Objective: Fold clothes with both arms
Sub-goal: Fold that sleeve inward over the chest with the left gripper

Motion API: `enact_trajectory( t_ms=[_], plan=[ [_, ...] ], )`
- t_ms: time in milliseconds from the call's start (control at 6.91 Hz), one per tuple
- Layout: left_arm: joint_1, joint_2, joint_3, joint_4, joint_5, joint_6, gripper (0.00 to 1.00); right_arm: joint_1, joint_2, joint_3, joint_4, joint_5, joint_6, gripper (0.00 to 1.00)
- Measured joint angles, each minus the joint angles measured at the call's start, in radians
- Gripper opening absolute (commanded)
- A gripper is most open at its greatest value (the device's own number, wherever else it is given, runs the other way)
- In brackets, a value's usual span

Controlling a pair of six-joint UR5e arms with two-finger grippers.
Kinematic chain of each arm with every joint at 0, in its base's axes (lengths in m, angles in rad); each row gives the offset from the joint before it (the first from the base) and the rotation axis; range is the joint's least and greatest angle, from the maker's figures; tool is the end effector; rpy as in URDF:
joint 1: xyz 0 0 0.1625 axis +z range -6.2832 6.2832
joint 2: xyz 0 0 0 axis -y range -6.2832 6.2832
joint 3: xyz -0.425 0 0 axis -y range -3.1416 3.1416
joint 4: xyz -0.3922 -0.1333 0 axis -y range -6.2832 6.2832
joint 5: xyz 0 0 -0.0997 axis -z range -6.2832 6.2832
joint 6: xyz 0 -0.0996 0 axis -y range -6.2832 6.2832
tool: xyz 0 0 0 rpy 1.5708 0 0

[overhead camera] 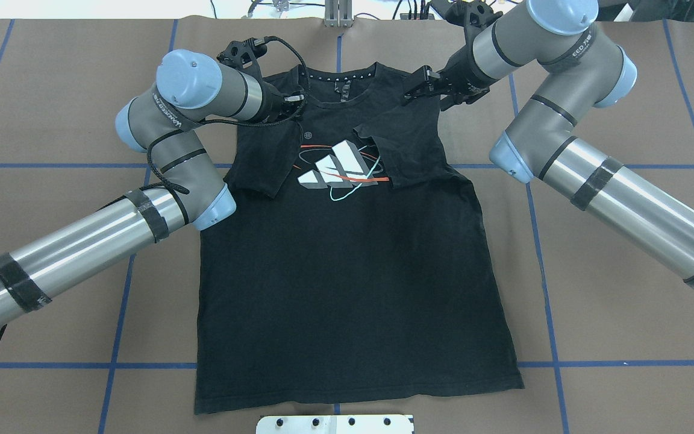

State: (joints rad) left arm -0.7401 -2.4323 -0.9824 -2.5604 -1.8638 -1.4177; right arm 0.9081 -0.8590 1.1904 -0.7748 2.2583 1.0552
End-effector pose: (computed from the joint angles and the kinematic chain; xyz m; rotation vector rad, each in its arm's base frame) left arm 0.5359 -0.6310 0.2674 0.3142 1.2437 -0.3199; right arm -0.4128 -0.6429 0.2997 0.2408 -1.2092 -0.0457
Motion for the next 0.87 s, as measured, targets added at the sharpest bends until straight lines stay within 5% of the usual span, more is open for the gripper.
enact_trajectory(
  t_ms=[145,868],
  plan=[
    [0.000,-0.004,0.003,-0.004,0.002,-0.001,0.99,0.001,0.000,0.000,-0.001,0.001,0.000,0.99],
    [-0.004,-0.014,-0.008,-0.013,0.000,0.001,1.00,0.009,0.001,0.003,-0.022,0.021,0.004,0.99]
  ],
)
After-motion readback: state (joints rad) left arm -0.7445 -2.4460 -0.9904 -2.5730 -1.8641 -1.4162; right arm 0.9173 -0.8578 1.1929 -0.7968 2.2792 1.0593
